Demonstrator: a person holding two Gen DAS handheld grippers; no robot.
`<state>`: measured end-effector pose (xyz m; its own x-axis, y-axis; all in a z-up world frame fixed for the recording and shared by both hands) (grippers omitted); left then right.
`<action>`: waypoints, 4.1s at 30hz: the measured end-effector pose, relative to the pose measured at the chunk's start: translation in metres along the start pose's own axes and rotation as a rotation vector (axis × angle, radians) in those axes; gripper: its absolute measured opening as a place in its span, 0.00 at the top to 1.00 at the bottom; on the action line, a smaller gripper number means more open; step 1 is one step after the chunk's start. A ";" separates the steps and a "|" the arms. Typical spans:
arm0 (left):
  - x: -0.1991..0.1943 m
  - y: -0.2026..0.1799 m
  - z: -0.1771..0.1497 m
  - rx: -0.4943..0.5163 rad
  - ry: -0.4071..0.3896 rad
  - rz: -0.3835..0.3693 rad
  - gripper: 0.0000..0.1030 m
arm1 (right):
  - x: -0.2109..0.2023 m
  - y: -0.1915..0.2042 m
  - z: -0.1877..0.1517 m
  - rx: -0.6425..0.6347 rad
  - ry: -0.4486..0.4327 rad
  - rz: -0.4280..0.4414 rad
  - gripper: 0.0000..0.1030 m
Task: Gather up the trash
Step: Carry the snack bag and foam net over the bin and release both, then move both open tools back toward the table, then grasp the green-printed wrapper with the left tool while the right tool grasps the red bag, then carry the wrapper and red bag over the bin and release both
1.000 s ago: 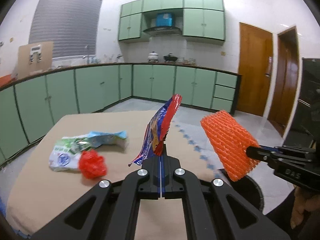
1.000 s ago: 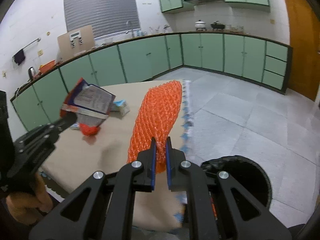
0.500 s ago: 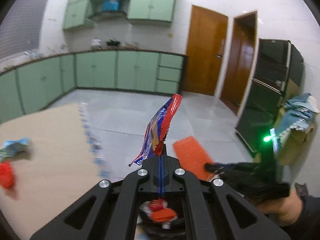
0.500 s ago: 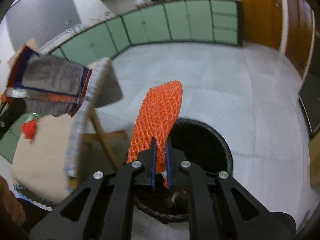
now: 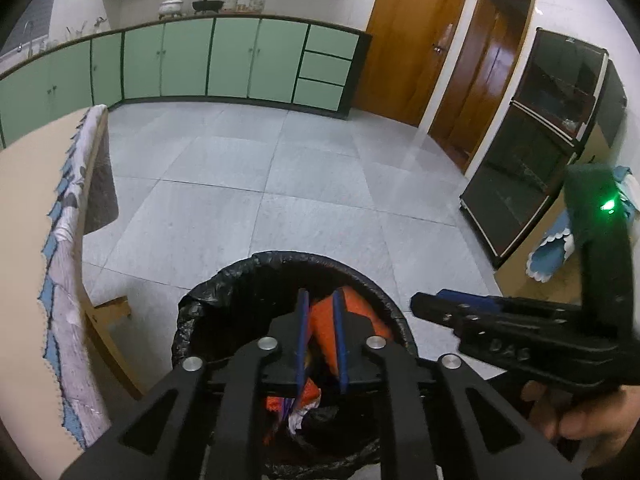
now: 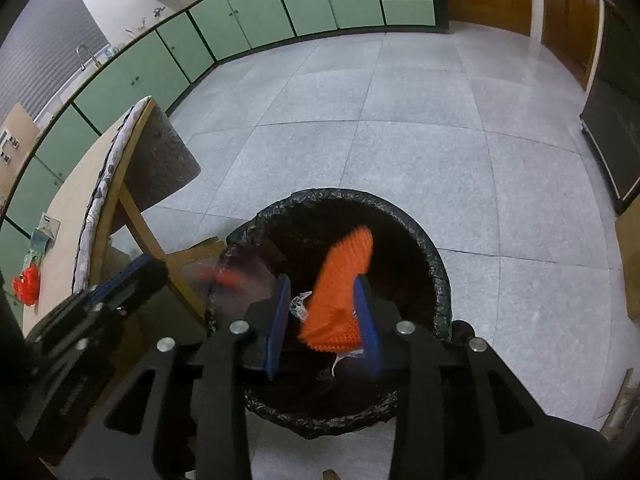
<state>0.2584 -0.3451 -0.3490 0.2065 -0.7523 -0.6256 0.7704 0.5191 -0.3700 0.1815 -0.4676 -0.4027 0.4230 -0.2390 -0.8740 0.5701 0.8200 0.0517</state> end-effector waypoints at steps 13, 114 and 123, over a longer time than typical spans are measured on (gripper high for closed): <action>-0.079 0.014 0.003 0.013 -0.102 0.141 0.45 | -0.041 0.010 0.017 -0.010 -0.127 0.007 0.59; -0.367 0.272 -0.038 -0.258 -0.360 0.559 0.94 | -0.109 0.360 0.059 -0.421 -0.408 0.353 0.92; -0.335 0.192 -0.012 -0.168 -0.345 0.454 0.94 | -0.137 0.268 0.050 -0.365 -0.416 0.281 0.92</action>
<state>0.3302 0.0115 -0.2184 0.6989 -0.5136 -0.4977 0.4587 0.8558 -0.2392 0.3120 -0.2409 -0.2451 0.8030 -0.1105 -0.5856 0.1507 0.9884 0.0201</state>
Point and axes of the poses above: each gripper's, at about its wrist camera, not at the fingertips, and x roughly the way its jaws point, y to its left, z to its top, the point moved 9 cm from there along x, roughly the way its jaws point, and after that the axes turned 13 degrees about -z, right-handed, at the moved point
